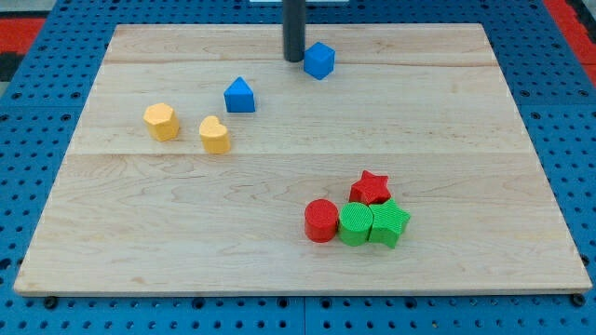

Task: Move the blue cube to the top right of the board

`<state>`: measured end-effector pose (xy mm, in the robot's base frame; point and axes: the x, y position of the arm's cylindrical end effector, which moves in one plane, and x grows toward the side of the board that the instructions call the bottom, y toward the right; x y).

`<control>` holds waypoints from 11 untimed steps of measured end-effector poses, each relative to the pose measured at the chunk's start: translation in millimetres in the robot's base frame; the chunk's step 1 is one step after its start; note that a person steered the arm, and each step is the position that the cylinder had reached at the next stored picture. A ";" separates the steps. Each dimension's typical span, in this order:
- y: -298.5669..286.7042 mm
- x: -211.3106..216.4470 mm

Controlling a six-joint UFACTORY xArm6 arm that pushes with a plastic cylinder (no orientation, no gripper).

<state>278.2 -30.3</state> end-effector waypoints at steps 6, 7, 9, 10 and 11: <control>65.1 -45.6; 105.9 -47.5; 121.0 -30.0; 121.0 -13.4; 121.0 9.3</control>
<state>287.6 90.6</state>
